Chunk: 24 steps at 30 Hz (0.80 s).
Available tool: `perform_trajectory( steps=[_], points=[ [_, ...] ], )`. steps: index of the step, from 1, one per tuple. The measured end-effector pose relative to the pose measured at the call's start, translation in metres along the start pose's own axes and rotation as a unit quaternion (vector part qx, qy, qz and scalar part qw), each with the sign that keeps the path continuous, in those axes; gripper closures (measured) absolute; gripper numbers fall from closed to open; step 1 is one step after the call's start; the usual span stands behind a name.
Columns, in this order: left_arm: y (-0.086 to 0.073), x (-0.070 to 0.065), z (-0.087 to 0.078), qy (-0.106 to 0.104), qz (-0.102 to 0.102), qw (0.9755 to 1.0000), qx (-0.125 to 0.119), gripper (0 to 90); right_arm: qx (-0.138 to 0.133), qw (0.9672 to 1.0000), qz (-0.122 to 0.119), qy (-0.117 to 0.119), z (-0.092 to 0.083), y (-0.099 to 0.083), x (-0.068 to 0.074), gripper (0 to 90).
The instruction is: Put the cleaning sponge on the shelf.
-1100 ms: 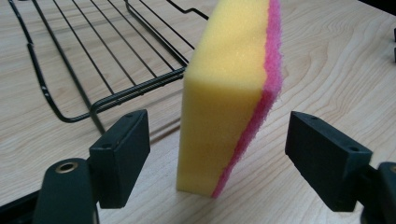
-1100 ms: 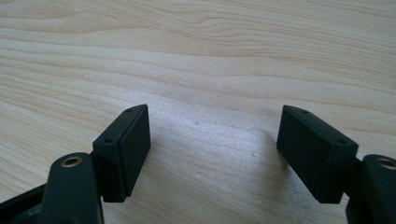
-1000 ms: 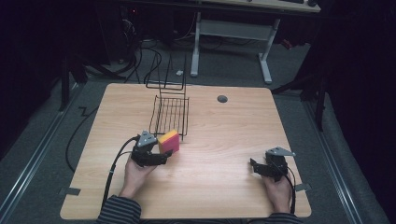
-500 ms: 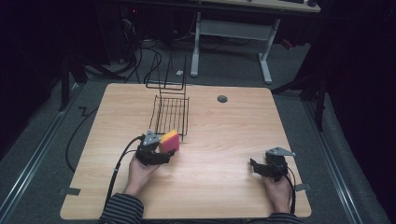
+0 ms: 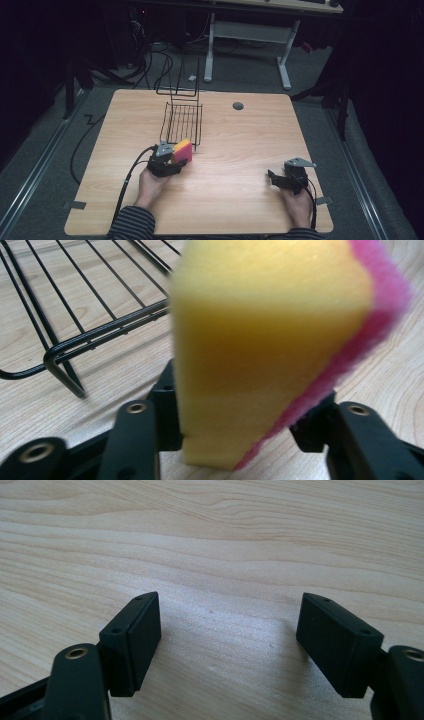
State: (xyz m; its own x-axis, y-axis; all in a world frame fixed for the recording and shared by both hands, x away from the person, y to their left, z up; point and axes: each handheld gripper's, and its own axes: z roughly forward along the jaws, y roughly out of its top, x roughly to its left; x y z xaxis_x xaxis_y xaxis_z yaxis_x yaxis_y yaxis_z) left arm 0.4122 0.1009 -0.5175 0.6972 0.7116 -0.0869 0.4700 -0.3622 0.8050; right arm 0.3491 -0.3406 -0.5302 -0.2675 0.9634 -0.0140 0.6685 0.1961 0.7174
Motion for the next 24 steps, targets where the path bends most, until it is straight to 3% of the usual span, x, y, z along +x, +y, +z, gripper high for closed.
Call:
perform_trajectory(
  steps=[10, 14, 22, 24],
  points=[
    [0.0, -0.001, -0.002, 0.002, 0.005, 1.0, 0.001, 60.1, 0.0, 1.0, 0.001, 0.0, 0.0, 0.0, 0.0, 26.1],
    [0.002, -0.001, -0.007, -0.02, -0.01, 0.9997, -0.013, 60.2, 0.0, 1.0, 0.0, 0.0, 0.0, 0.0, 0.0, 26.1],
    [0.007, -0.004, -0.021, -0.039, -0.012, 0.999, -0.021, 60.2, 0.0, 1.0, 0.0, 0.0, 0.0, 0.0, 0.0, 26.1],
    [0.008, -0.005, -0.025, -0.035, -0.009, 0.9991, -0.024, 60.2, 0.0, 1.0, 0.0, 0.0, 0.0, 0.0, 0.0, 26.1]
  ],
)
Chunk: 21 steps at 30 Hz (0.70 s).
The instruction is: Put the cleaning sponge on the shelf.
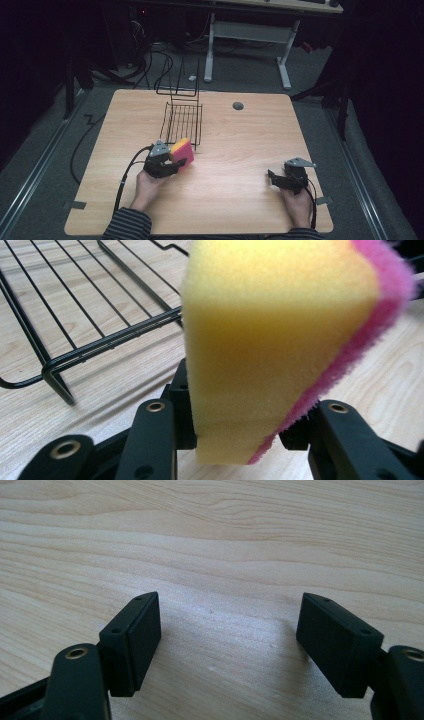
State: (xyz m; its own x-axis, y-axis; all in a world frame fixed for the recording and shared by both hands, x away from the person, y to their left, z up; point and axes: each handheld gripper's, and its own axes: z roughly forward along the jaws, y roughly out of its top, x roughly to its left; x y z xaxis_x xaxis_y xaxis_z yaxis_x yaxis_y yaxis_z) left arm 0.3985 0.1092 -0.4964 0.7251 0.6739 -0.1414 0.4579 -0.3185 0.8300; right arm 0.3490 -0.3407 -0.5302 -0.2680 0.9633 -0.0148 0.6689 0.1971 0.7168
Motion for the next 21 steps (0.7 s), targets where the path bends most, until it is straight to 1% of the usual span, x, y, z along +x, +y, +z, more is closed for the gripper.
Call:
perform_trajectory(
  steps=[3, 8, 12, 19, 20, 21],
  points=[
    [0.002, -0.002, -0.004, 0.001, -0.002, 1.0, -0.002, 59.9, 0.0, 1.0, -0.001, 0.0, 0.0, 0.0, 0.0, 26.1],
    [0.004, -0.004, -0.014, 0.003, 0.002, 0.9999, -0.011, 59.8, 0.0, 1.0, 0.0, 0.0, 0.0, 0.0, 0.0, 26.1],
    [0.006, -0.005, -0.021, 0.0, 0.0, 0.9998, -0.019, 59.8, 0.0, 1.0, -0.001, 0.0, 0.0, 0.0, 0.0, 26.1],
    [0.016, -0.008, -0.033, 0.007, 0.021, 0.9995, -0.024, 59.7, 0.0, 1.0, 0.0, 0.0, 0.0, 0.0, 0.0, 26.1],
    [0.016, -0.008, -0.033, 0.007, 0.021, 0.9995, -0.024, 59.7, 0.0, 1.0, 0.0, 0.0, 0.0, 0.0, 0.0, 26.1],
    [0.019, -0.008, -0.037, 0.01, 0.027, 0.9992, -0.027, 59.7, 0.0, 1.0, 0.0, 0.0, 0.0, 0.0, 0.0, 26.1]
  ],
)
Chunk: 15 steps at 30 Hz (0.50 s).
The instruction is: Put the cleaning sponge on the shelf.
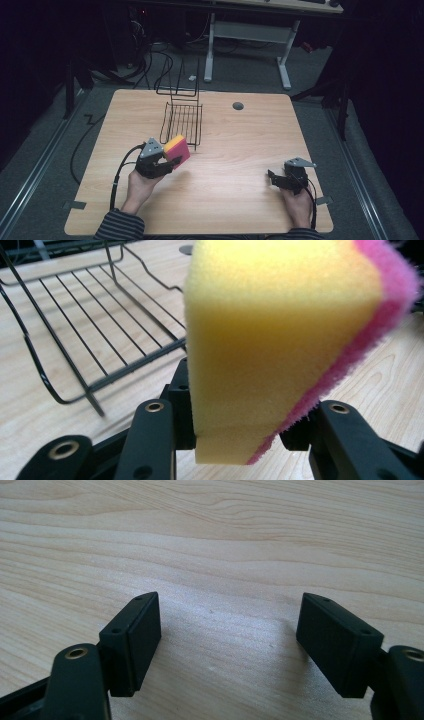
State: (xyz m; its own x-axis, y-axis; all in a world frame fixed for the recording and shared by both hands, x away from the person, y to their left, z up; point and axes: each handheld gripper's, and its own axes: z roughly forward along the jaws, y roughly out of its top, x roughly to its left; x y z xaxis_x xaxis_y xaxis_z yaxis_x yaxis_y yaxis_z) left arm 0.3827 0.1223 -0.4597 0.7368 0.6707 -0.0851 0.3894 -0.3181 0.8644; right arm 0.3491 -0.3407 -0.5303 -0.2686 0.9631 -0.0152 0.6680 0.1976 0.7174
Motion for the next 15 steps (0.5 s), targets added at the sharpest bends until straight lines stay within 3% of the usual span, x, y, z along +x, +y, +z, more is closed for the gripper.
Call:
perform_trajectory(
  steps=[5, 8, 15],
  points=[
    [0.007, 0.001, -0.004, 0.001, 0.002, 1.0, -0.007, 59.8, 0.001, 1.0, 0.001, 0.0, 0.0, 0.0, 0.0, 26.1],
    [0.011, -0.001, -0.005, 0.013, 0.016, 0.9998, -0.007, 59.8, 0.0, 1.0, 0.0, 0.0, 0.0, 0.0, 0.0, 26.1],
    [0.024, -0.003, -0.001, 0.016, 0.029, 0.9993, -0.015, 59.9, 0.0, 1.0, -0.001, 0.0, 0.0, 0.0, 0.0, 26.1]
  ],
)
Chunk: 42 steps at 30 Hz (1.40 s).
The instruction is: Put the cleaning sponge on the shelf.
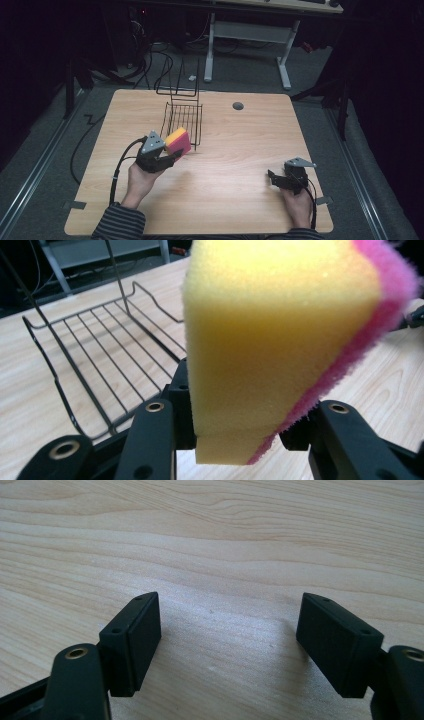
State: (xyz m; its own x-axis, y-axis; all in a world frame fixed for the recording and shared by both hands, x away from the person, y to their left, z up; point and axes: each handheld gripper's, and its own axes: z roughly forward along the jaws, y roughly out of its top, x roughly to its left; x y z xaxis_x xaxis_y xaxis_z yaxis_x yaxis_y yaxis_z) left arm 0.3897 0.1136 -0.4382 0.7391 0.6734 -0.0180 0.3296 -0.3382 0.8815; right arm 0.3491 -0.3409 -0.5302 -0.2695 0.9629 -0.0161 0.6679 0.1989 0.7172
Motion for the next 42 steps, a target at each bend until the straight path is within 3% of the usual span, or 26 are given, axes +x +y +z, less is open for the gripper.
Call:
perform_trajectory(
  steps=[13, 22, 25, 33, 42],
  points=[
    [0.019, 0.01, 0.007, 0.017, 0.014, 0.9997, -0.007, 60.4, 0.0, 1.0, 0.0, 0.001, 0.0, 0.0, 0.0, 26.1],
    [0.023, 0.023, 0.019, 0.036, 0.003, 0.9993, -0.005, 60.5, 0.0, 1.0, 0.001, 0.0, 0.0, 0.0, 0.0, 26.1],
    [0.025, 0.026, 0.022, 0.047, 0.008, 0.9989, 0.0, 60.5, 0.0, 1.0, 0.0, 0.0, 0.0, 0.0, 0.0, 26.1],
    [0.021, 0.036, 0.036, 0.056, -0.004, 0.9984, 0.009, 60.5, 0.0, 1.0, 0.001, 0.0, 0.0, 0.0, 0.0, 26.1],
    [0.015, 0.048, 0.05, 0.072, -0.034, 0.9968, 0.009, 60.5, -0.001, 1.0, -0.002, 0.0, 0.0, 0.0, 0.0, 26.1]
  ],
)
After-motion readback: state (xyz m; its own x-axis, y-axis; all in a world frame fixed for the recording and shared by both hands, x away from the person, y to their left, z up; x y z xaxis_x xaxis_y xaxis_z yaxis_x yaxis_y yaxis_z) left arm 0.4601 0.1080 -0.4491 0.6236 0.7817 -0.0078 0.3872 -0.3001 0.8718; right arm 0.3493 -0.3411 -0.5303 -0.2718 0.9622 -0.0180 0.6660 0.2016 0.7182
